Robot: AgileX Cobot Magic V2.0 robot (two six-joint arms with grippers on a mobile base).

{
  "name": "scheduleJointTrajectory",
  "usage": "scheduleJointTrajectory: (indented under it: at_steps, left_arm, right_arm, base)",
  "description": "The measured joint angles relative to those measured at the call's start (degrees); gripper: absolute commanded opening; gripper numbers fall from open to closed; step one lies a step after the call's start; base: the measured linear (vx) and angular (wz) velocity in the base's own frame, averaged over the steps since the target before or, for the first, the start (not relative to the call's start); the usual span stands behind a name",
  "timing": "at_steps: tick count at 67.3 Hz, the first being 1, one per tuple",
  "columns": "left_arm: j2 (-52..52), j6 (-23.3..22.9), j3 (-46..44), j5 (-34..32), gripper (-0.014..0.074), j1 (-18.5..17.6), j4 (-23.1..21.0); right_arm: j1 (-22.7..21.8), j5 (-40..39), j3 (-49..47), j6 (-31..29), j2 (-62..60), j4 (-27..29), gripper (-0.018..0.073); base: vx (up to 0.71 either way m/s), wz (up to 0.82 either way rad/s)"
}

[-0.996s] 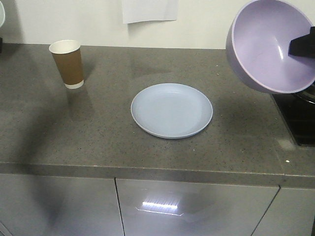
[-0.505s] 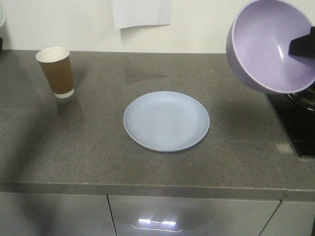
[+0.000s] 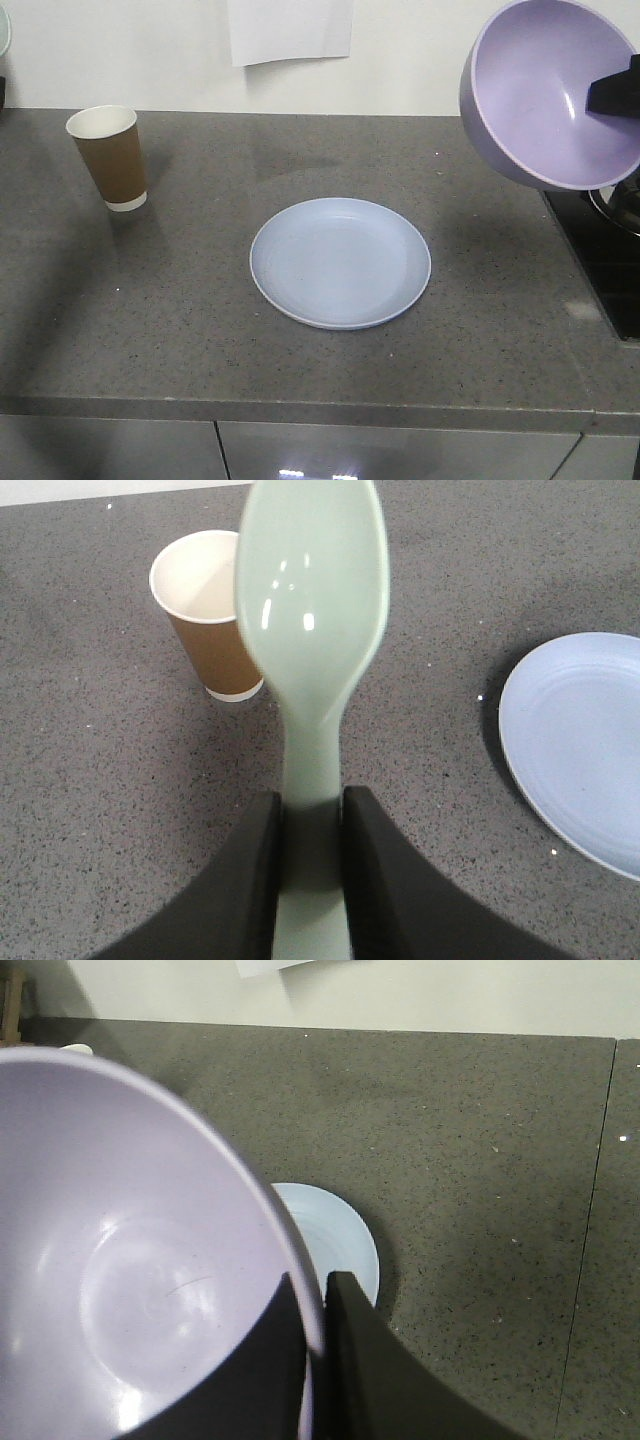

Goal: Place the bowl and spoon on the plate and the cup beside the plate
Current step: 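Drive the base up to the counter, stopping in front of the blue plate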

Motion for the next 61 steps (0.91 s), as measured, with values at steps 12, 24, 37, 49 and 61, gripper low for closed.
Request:
scheduleJointTrajectory:
  at_steps: [12,24,37,49,61]
  left_arm:
    - [0.00,0.00,0.00,0.00,-0.0008,0.00,0.00]
    - [0.00,0.00,0.00,0.00,-0.0008,0.00,0.00]
    - [0.00,0.00,0.00,0.00,-0.0008,0.00,0.00]
    - [0.00,0.00,0.00,0.00,-0.0008,0.00,0.00]
    - [0.00,0.00,0.00,0.00,-0.0008,0.00,0.00]
  right_arm:
    - [0.00,0.00,0.00,0.00,0.00,0.00,-0.0006]
    - [0.00,0.00,0.00,0.00,0.00,0.00,-0.0006]
    - [0.00,0.00,0.00,0.00,0.00,0.00,-0.0006]
    - [0.00,0.00,0.00,0.00,0.00,0.00,-0.0006]
    - [0.00,0.00,0.00,0.00,0.00,0.00,-0.0006]
  base:
    - [0.05,0.00]
    - [0.06,0.00]
    - [0.06,0.00]
    - [0.06,-0.01]
    - [0.05,-0.01]
